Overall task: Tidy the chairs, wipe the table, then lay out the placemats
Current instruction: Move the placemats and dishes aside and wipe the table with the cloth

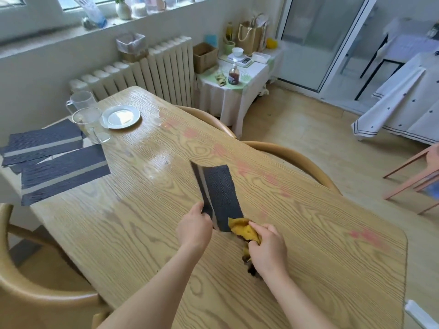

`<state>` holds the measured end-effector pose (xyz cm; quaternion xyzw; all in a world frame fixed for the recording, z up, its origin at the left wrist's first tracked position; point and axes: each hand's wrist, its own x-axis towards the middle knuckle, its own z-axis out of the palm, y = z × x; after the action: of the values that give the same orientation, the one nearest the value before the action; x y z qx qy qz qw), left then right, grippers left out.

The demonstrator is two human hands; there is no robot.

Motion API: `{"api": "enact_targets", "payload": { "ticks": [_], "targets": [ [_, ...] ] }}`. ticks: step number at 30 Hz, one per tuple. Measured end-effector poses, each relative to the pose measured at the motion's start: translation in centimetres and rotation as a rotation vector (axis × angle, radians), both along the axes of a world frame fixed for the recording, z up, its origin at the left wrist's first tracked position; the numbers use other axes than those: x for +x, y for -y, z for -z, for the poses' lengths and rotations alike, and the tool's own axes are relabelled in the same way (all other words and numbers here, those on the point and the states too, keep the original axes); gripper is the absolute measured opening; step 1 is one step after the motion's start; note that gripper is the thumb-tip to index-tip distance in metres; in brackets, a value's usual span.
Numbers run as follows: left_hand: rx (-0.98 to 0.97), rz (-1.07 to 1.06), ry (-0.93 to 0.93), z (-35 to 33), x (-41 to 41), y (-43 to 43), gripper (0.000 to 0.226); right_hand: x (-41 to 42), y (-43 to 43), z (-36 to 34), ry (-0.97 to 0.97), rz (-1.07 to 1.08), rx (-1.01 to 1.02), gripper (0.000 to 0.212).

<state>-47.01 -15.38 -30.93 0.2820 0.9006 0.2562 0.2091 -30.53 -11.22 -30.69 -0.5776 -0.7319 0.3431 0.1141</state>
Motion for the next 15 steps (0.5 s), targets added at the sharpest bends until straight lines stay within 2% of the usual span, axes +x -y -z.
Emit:
{"api": "enact_targets", "payload": {
  "ticks": [4,9,15],
  "targets": [
    [0.126,-0.038,-0.067,-1.3,-3.3,1.3,0.025,-3.0,-0.5,-1.9,-0.071,0.048,0.023,0.045],
    [0.307,-0.183,0.133,-2.8,-8.1,4.0,0.043,-7.0,0.8,-2.6,-0.097,0.08,-0.001,0.043],
    [0.44,-0.411,0.284,-3.0,-15.5,8.1,0.034,-14.2,3.9,-3.1,-0.076,-0.016,0.013,0.042]
  ]
}}
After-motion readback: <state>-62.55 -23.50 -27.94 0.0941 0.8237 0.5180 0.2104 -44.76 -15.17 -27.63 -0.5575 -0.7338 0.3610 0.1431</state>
